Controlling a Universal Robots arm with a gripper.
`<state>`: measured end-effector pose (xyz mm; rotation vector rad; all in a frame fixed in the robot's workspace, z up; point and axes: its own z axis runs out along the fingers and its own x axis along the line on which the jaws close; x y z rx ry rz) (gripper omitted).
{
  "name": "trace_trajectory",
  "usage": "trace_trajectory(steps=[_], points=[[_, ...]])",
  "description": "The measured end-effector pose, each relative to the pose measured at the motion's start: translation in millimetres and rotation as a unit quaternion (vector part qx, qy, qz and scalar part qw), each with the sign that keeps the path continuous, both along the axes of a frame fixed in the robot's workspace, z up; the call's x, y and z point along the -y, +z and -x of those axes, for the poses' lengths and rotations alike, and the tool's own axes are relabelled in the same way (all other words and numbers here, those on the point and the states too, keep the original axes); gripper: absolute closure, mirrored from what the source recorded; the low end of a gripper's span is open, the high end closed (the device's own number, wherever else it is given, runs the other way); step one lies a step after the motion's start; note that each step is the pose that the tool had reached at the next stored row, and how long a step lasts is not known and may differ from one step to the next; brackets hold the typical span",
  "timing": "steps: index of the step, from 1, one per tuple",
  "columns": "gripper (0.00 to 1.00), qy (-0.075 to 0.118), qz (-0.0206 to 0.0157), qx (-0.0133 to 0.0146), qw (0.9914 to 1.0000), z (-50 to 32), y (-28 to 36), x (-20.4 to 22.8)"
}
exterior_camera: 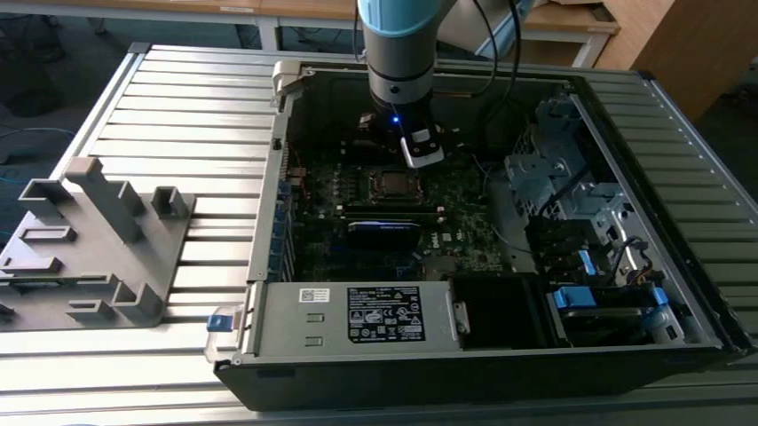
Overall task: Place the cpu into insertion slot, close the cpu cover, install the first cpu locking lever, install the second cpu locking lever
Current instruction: 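Install the first cpu locking lever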
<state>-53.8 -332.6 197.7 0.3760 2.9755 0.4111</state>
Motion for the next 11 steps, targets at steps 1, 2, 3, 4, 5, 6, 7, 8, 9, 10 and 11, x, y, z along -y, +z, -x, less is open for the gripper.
trace_trajectory(steps=[1,2,3,4,5,6,7,8,9,10,11], points=[[0.89,0.0,0.0,0.0001,1.0,0.1,-0.2,0.0],[0.89,0.0,-0.0001,0.0008,1.0,0.4,-0.4,0.0],[0.89,0.0,-0.0006,0.0033,0.99999,1.0,-0.7,0.0],[0.89,0.0,-0.0016,0.0059,0.99998,1.5,-1.0,-0.1],[0.89,0.0,-0.0025,0.0071,0.99997,1.9,-1.3,-0.1],[0.89,0.0,-0.0028,0.0074,0.99997,2.0,-1.4,-0.1],[0.89,0.0,-0.0028,0.0075,0.99997,2.0,-1.4,-0.1],[0.89,0.0,-0.0028,0.0075,0.99997,2.0,-1.5,-0.1],[0.89,0.0,-0.0028,0.0075,0.99997,2.1,-1.4,-0.1],[0.89,0.0,-0.0028,0.0075,0.99997,2.1,-1.5,-0.1],[0.89,0.0,-0.0028,0.0075,0.99997,2.2,-1.5,-0.1]])
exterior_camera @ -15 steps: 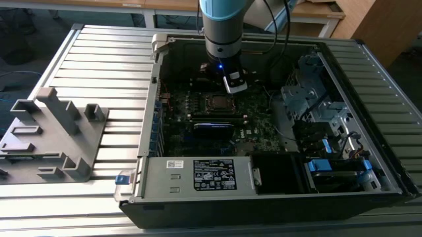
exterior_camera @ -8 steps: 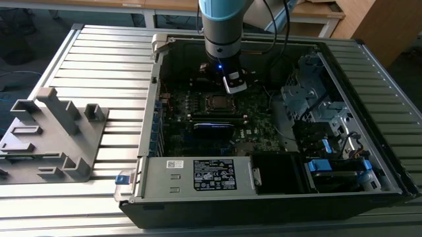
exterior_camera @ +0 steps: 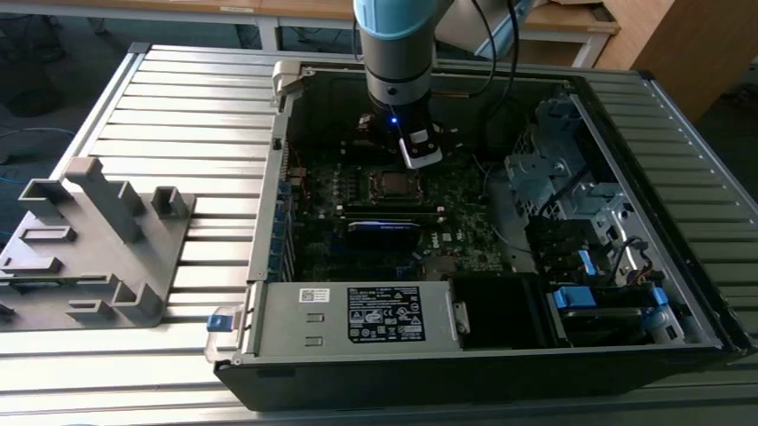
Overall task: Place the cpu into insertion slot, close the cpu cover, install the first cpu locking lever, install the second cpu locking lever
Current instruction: 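Install the first cpu locking lever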
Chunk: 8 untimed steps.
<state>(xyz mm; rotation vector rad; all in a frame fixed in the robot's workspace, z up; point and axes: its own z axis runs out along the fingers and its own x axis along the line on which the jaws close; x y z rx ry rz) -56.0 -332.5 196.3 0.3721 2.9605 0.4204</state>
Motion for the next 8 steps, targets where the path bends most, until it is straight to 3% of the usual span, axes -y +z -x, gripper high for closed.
trace_trajectory(steps=[8], points=[[0.89,0.0,0.0003,0.0001,1.0,0.1,-3.2,0.5]])
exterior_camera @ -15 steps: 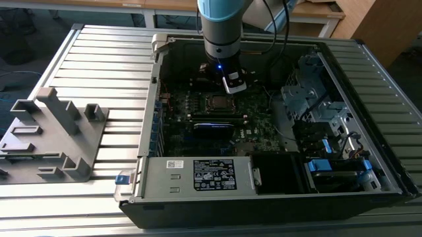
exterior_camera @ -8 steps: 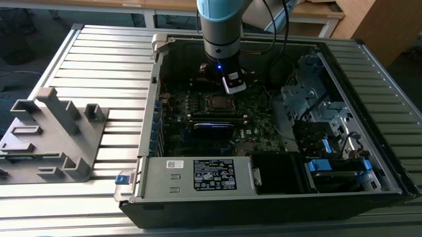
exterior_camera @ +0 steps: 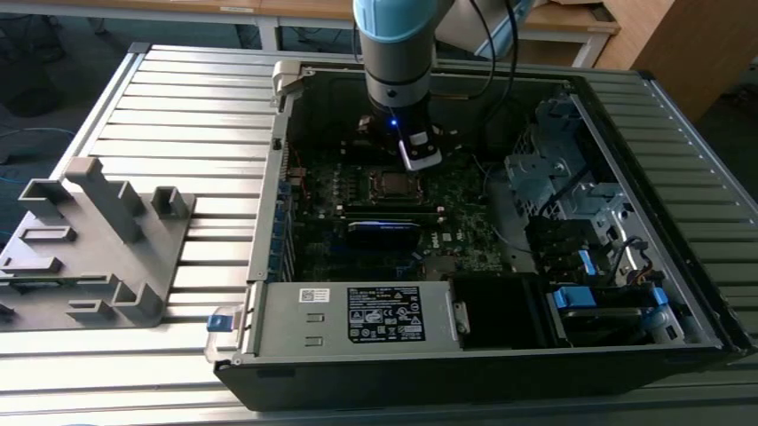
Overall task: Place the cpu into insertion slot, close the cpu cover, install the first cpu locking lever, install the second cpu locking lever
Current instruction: 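Install the first cpu locking lever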
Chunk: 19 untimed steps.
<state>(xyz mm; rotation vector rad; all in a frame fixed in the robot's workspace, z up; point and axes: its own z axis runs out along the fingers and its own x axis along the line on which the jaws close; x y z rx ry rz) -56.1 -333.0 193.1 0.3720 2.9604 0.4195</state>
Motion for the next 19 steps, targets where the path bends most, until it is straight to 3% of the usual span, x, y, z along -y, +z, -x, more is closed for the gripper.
trace_trajectory(steps=[6,14,19], points=[[0.89,0.0,0.0022,0.0,1.0,-0.5,-0.5,1.6],[0.89,0.0,0.0095,-0.0001,0.99996,-1.0,-1.3,4.4],[0.89,0.0,0.01,-0.0001,0.99995,-1.0,-3.7,4.6]])
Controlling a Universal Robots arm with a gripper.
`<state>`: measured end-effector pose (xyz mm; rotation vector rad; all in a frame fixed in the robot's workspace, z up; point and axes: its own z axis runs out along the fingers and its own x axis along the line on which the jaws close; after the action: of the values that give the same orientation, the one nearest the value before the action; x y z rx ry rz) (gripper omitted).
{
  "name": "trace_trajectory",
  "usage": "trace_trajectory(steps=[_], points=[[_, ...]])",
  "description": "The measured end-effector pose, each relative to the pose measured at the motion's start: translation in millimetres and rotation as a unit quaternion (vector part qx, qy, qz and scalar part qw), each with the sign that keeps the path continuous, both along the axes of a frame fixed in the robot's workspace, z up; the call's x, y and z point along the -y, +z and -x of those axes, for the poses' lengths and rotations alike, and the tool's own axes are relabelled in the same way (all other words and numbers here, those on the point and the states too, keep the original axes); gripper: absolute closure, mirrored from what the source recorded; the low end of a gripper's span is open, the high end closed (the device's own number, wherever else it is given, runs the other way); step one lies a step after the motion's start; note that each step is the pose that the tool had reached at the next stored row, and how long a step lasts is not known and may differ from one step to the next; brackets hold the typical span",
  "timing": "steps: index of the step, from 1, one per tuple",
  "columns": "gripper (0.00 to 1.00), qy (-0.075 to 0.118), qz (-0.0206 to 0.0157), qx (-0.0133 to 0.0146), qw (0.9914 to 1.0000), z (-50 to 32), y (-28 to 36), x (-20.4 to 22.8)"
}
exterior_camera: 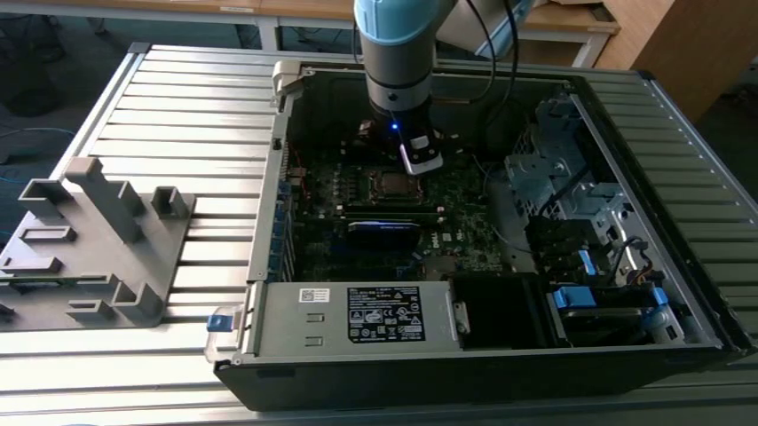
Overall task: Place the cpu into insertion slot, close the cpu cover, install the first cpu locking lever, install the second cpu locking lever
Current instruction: 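Install the first cpu locking lever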
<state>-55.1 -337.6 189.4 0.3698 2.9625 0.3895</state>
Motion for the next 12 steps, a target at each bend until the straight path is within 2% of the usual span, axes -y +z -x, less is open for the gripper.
trace_trajectory(steps=[7,12], points=[[0.89,0.0,-0.0006,0.0002,1.0,-0.2,0.1,-0.2],[0.89,0.0,-0.0007,0.0002,1.0,-0.1,5.2,-0.5]])
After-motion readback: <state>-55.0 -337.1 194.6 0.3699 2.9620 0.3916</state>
